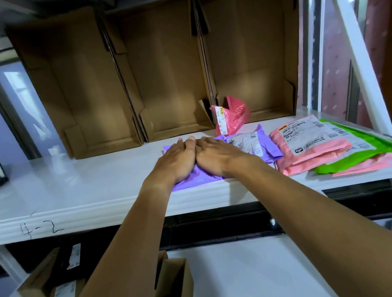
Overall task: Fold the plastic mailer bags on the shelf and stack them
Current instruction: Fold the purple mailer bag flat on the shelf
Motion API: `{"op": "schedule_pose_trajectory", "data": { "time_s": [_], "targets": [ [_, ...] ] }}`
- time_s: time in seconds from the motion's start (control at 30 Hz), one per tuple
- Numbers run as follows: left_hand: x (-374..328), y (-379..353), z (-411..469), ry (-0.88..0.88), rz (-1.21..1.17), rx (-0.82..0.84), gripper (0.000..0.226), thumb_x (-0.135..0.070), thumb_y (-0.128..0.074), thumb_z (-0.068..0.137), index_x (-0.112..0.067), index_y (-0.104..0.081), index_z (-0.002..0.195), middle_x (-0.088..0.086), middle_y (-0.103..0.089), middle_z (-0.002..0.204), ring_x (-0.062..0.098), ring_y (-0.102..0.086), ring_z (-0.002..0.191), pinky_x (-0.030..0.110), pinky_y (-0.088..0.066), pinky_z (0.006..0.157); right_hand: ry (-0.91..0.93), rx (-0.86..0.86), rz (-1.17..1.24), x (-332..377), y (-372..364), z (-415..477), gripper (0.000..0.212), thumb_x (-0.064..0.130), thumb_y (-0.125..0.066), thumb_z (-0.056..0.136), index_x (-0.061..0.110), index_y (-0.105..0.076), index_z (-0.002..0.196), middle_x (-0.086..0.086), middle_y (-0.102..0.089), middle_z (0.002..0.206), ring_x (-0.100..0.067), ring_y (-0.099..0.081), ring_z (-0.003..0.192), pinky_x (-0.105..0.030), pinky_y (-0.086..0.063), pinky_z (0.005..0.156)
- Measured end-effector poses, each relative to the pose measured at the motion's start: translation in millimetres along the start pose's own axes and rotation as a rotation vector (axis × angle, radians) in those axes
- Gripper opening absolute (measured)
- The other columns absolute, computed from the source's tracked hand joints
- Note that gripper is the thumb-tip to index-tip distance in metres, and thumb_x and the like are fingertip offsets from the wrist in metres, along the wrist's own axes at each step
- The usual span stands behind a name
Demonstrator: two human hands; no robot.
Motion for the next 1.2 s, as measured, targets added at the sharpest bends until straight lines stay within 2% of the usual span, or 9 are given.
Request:
{"op": "schedule_pose_trajectory", "data": {
  "time_s": [0.1, 0.2, 0.27, 0.67, 0.8, 1.0, 1.07, 1.1, 1.2],
  "targets": [
    [2.1, -0.8, 1.4, 0.012, -0.032, 0.045, 0.063, -0.063, -0.006, 0.102, -0.040, -0.018, 0.158, -0.012, -0.012, 0.167, 0.016, -0.014, 0.154, 0.043, -0.013, 0.125, -0.010, -0.003, -0.008, -0.6, -1.1, 1.6, 0.068, 0.051, -0.009, 0.094, 0.024, -0.031, 0.152, -0.007, -0.034, 0.157, -0.027, -0.031, 0.144, -0.052, -0.027, 0.115],
    [5.5, 0.4, 3.3, 0.068, -0.057, 0.038, 0.065, -0.068, -0.009, 0.098, -0.043, -0.036, 0.151, -0.005, -0.037, 0.160, 0.023, -0.036, 0.144, 0.043, -0.026, 0.119, -0.045, -0.006, 0.013, -2.6, -0.8, 4.2, 0.062, 0.048, -0.014, 0.099, 0.021, -0.030, 0.153, -0.008, -0.032, 0.158, -0.027, -0.032, 0.144, -0.049, -0.028, 0.114],
    [4.2, 2.0, 1.6, 0.085, -0.064, 0.042, 0.064, -0.069, -0.011, 0.098, -0.043, -0.040, 0.149, -0.002, -0.041, 0.157, 0.025, -0.039, 0.142, 0.042, -0.028, 0.117, -0.042, 0.005, 0.008, -2.7, 0.4, 3.6, 0.061, 0.047, -0.015, 0.100, 0.020, -0.030, 0.153, -0.008, -0.031, 0.159, -0.027, -0.031, 0.144, -0.048, -0.027, 0.115],
    [-6.7, 5.1, -0.8, -0.052, 0.061, 0.058, 0.046, -0.035, -0.017, 0.108, -0.024, -0.046, 0.142, 0.006, -0.041, 0.155, 0.025, -0.039, 0.139, 0.038, -0.030, 0.110, -0.068, 0.051, -0.021, -1.3, 3.4, 3.7, 0.060, 0.040, -0.017, 0.100, 0.014, -0.031, 0.152, -0.013, -0.032, 0.156, -0.030, -0.030, 0.143, -0.050, -0.027, 0.115],
    [-5.7, 3.3, -1.8, -0.035, 0.146, -0.025, 0.037, -0.026, -0.023, 0.108, -0.016, -0.048, 0.133, 0.014, -0.050, 0.144, 0.031, -0.048, 0.128, 0.041, -0.039, 0.104, -0.047, 0.036, -0.048, -0.3, 1.2, 3.5, 0.071, 0.044, -0.013, 0.089, 0.014, -0.033, 0.150, -0.011, -0.035, 0.155, -0.029, -0.031, 0.142, -0.051, -0.028, 0.114],
    [-3.3, 2.1, -1.4, -0.043, 0.131, -0.173, 0.039, -0.023, -0.028, 0.108, -0.011, -0.045, 0.141, 0.016, -0.054, 0.143, 0.034, -0.051, 0.127, 0.044, -0.042, 0.105, -0.043, -0.016, -0.012, 0.0, 1.8, -0.5, 0.051, 0.031, -0.019, 0.103, 0.010, -0.039, 0.146, -0.013, -0.041, 0.150, -0.030, -0.038, 0.137, -0.049, -0.032, 0.111],
    [-3.5, 4.6, -2.0, -0.079, 0.093, -0.206, 0.038, -0.028, -0.028, 0.107, -0.018, -0.059, 0.126, 0.010, -0.062, 0.132, 0.033, -0.055, 0.119, 0.044, -0.044, 0.101, -0.024, -0.062, 0.010, -0.1, 2.7, -1.8, 0.047, 0.031, -0.023, 0.103, 0.011, -0.044, 0.140, -0.014, -0.047, 0.144, -0.031, -0.043, 0.131, -0.045, -0.037, 0.106],
    [-4.6, 6.6, -4.0, -0.112, 0.081, -0.233, 0.038, -0.033, -0.032, 0.104, -0.025, -0.068, 0.108, 0.006, -0.069, 0.119, 0.031, -0.058, 0.111, 0.042, -0.046, 0.097, -0.008, -0.095, 0.027, -0.3, 3.3, -2.6, 0.044, 0.030, -0.026, 0.102, 0.013, -0.047, 0.137, -0.013, -0.050, 0.141, -0.032, -0.047, 0.127, -0.043, -0.040, 0.101],
    [-2.5, 13.8, -8.1, -0.170, -0.057, -0.386, 0.039, -0.044, -0.043, 0.090, -0.028, -0.065, 0.061, -0.002, -0.069, 0.072, 0.025, -0.061, 0.082, 0.035, -0.050, 0.082, 0.045, -0.154, 0.062, 0.1, 4.6, -3.5, 0.036, 0.029, -0.032, 0.097, 0.018, -0.052, 0.125, -0.012, -0.060, 0.128, -0.034, -0.056, 0.115, -0.042, -0.045, 0.088]
  ]
}}
Point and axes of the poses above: each hand's wrist, its own z-axis towards the middle knuckle, its own y-axis out of the back of the hand, x = y × z, the point moved 3 cm from there along z, towards the middle knuckle
